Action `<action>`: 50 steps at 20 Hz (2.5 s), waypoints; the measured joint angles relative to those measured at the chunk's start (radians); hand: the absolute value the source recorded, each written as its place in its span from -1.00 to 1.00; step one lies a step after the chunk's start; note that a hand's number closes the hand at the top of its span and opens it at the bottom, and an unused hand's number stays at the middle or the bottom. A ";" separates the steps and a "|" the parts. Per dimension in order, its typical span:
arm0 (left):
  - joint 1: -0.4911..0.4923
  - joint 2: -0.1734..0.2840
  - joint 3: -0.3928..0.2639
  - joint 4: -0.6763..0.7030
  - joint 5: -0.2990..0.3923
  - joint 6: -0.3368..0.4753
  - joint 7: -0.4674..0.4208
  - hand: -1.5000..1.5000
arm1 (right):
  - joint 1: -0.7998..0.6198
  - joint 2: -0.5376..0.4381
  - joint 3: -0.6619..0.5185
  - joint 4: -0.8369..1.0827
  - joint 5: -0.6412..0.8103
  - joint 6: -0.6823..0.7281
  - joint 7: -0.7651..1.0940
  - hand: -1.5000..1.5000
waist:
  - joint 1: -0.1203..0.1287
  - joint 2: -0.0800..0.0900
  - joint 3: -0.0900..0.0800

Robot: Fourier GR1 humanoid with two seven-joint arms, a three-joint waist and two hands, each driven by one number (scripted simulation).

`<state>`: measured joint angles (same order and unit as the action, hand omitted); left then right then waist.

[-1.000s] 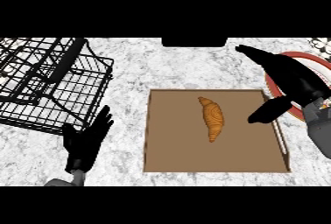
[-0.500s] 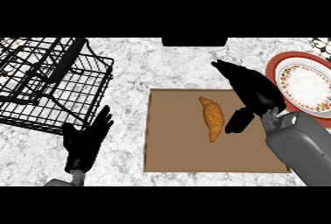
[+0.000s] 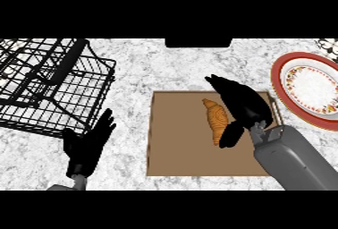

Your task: Pick the croissant from the tray and place it in the plate

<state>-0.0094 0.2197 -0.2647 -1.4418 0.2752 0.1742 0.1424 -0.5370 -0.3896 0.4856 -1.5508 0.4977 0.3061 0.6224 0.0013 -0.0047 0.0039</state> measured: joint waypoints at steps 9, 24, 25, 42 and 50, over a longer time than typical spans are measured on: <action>0.010 -0.017 0.018 -0.013 -0.022 -0.006 0.018 0.00 | 0.037 0.063 0.018 0.075 0.170 -0.024 -0.009 -1.00 | 0.001 0.002 -0.002; 0.018 -0.045 0.048 -0.019 -0.064 -0.036 0.031 0.00 | 0.019 0.148 -0.032 0.298 0.328 0.005 -0.152 1.00 | 0.003 -0.001 -0.002; 0.018 -0.047 0.050 -0.023 -0.064 -0.032 0.041 0.00 | 0.016 0.140 -0.027 0.301 0.336 0.018 -0.169 1.00 | 0.003 -0.001 -0.003; 0.010 -0.066 0.055 -0.038 -0.093 -0.051 0.030 0.00 | -0.118 0.177 -0.375 0.490 0.466 -0.220 0.171 1.00 | 0.025 0.028 0.000; -0.043 -0.082 0.020 -0.028 -0.109 -0.063 0.040 0.00 | -0.312 0.102 -0.517 0.593 0.711 -0.500 0.454 1.00 | 0.101 0.052 -0.005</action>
<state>-0.0522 0.1380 -0.2447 -1.4700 0.1658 0.1117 0.1821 -0.8486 -0.2881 -0.0312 -0.9573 1.2088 -0.1941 1.0759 0.1019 0.0470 -0.0007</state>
